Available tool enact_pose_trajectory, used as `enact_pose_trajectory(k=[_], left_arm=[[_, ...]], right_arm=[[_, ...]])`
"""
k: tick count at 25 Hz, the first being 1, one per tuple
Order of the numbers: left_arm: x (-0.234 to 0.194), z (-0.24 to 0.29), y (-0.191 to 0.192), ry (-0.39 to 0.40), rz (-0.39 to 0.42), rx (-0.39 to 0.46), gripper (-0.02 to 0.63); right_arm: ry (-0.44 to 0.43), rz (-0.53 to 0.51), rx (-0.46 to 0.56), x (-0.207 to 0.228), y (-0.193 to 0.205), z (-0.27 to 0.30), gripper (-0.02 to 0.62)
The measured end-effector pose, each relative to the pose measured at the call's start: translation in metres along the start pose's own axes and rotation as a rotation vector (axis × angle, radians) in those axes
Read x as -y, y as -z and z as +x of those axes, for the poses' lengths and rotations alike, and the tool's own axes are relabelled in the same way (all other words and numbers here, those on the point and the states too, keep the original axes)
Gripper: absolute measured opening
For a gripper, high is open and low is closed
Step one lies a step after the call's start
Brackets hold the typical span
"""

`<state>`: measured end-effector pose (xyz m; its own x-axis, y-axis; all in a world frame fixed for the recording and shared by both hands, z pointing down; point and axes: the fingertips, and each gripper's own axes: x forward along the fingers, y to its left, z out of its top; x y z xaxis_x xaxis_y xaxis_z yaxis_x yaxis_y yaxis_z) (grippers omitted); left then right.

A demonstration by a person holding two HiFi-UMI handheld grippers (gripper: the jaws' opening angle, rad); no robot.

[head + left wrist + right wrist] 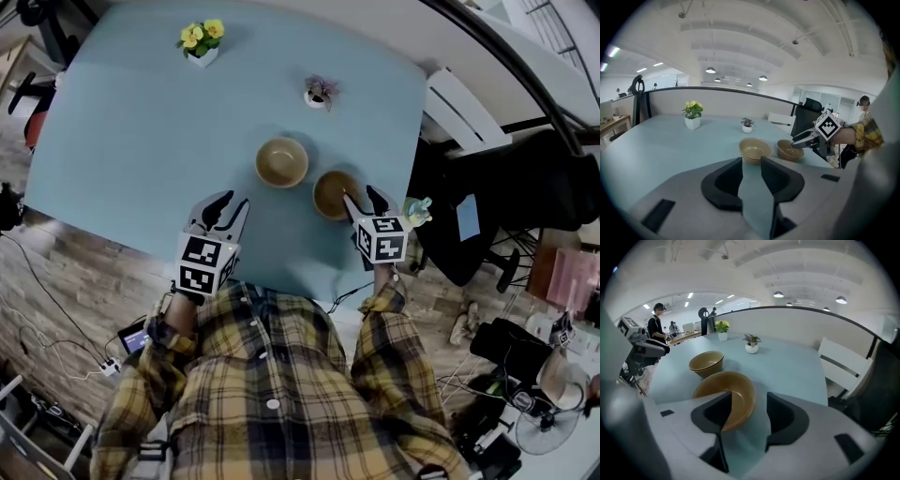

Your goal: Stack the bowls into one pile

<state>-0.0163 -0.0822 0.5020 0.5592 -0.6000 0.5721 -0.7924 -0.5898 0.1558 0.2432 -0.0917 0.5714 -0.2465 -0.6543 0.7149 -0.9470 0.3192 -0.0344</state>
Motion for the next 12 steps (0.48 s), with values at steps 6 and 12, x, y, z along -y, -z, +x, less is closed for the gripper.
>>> enact_pose_trajectory(k=[6, 12], left_arm=[[0.004, 0.0, 0.005, 0.005, 0.004, -0.007, 0.11], [0.001, -0.002, 0.009, 0.001, -0.001, -0.01, 0.107]], right_arm=[[-0.015, 0.042, -0.049, 0.002, 0.007, 0.013, 0.195], [-0.011, 0.048, -0.092, 0.004, 0.009, 0.021, 0.064]])
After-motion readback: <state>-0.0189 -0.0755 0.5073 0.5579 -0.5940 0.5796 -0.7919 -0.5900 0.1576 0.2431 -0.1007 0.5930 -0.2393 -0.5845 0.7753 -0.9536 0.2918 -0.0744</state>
